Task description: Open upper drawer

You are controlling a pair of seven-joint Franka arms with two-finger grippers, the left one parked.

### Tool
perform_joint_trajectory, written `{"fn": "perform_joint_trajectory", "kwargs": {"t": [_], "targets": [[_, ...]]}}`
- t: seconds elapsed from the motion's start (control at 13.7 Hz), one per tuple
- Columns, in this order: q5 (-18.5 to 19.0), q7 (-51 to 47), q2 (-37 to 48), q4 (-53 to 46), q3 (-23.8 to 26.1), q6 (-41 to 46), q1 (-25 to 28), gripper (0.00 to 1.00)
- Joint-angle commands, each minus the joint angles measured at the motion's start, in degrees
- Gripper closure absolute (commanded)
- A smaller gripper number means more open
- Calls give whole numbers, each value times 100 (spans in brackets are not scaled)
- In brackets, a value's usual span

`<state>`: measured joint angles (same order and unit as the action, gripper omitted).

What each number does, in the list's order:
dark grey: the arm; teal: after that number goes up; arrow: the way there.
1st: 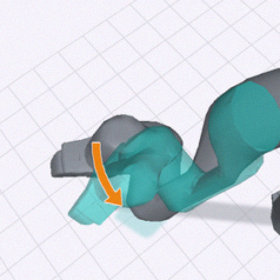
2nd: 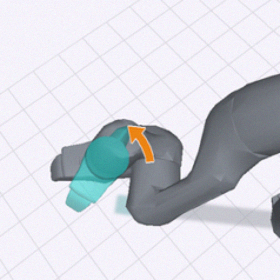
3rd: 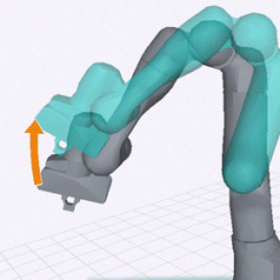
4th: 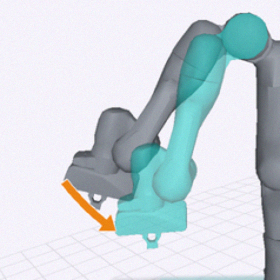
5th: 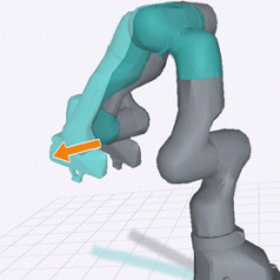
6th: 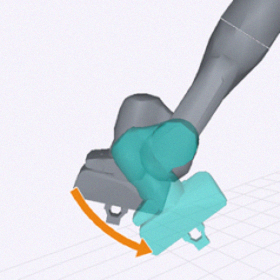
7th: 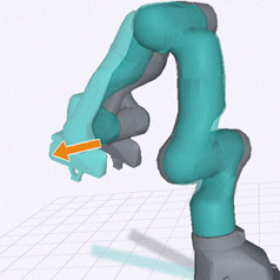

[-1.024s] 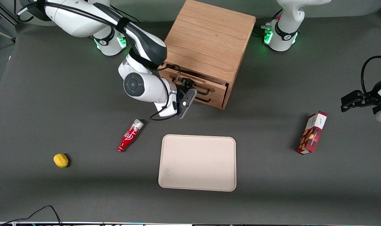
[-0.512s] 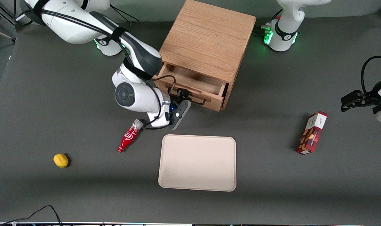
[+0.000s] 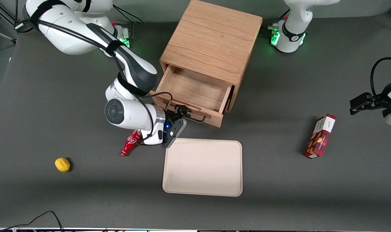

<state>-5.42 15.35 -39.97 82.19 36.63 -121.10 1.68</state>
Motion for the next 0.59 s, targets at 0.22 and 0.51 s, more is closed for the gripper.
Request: {"fn": "perform_joint_trajectory", "kwargs": {"t": [0.22, 0.51], "targets": [[94, -111, -318, -634, -77, 271, 61, 0], [85, -76, -336, -792, -112, 315, 52, 0]]}}
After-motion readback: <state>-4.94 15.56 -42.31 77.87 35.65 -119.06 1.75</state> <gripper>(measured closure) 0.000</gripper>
